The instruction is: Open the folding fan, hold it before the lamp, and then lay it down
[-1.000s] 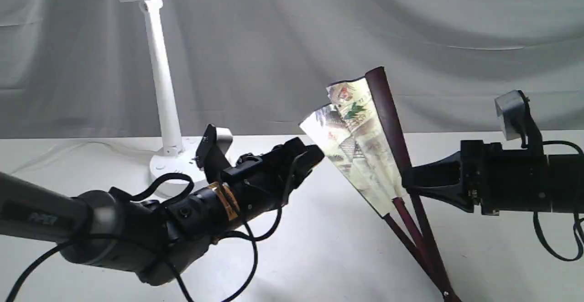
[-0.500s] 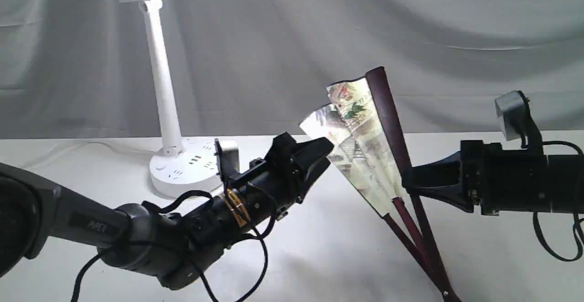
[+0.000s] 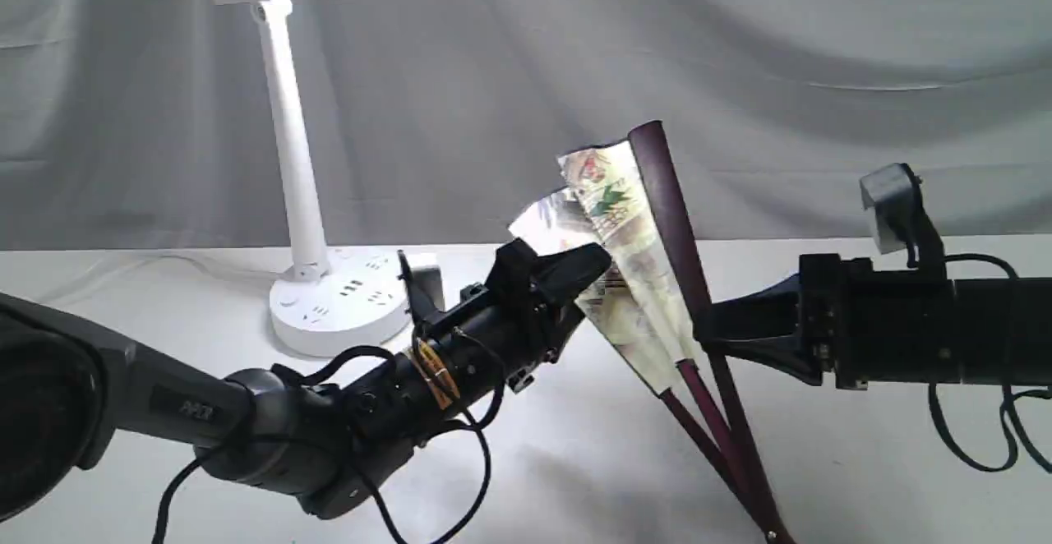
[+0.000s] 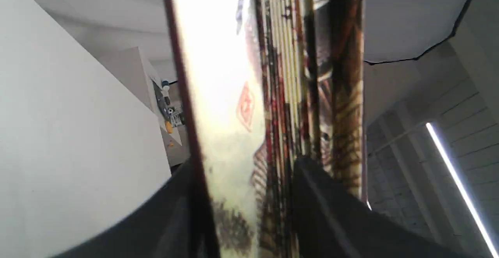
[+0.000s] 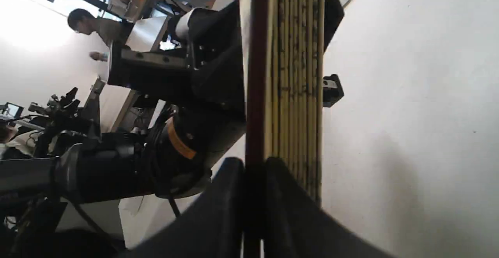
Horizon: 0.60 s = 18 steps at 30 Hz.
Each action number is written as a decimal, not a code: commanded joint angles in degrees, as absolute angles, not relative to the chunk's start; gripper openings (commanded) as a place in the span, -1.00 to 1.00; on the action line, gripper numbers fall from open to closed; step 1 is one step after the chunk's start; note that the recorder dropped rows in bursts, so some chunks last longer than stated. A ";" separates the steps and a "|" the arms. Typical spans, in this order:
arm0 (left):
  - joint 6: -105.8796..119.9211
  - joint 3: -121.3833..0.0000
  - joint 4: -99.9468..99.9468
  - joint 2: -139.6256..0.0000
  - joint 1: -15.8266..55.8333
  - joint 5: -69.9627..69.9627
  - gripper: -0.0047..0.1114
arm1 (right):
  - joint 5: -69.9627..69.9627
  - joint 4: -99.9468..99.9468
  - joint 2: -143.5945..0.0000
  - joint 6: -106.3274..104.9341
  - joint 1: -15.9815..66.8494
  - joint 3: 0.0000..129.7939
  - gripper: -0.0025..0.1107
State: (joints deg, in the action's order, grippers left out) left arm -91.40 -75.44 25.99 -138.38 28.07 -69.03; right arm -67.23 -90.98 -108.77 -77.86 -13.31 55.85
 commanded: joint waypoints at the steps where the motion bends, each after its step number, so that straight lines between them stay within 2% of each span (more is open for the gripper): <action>1: -91.63 -75.72 26.98 -138.22 27.92 -69.96 -0.28 | -67.61 -92.37 -108.43 -77.97 -13.11 55.79 -0.96; 5: -91.63 -75.72 27.67 -138.22 27.92 -69.96 -0.32 | -67.61 -92.08 -108.43 -77.53 -13.12 55.79 -0.96; 7: -91.73 -75.72 27.67 -138.22 27.92 -69.96 -0.41 | -67.61 -92.08 -108.43 -77.53 -13.12 55.79 -0.96; 14: -91.73 -75.62 27.67 -138.22 27.92 -69.96 -0.89 | -65.92 -92.11 -108.43 -77.53 -13.12 55.79 -0.96; 18: -93.21 -75.62 27.90 -138.22 27.92 -69.96 -0.92 | -65.12 -92.40 -108.43 -77.75 -13.12 55.79 -0.96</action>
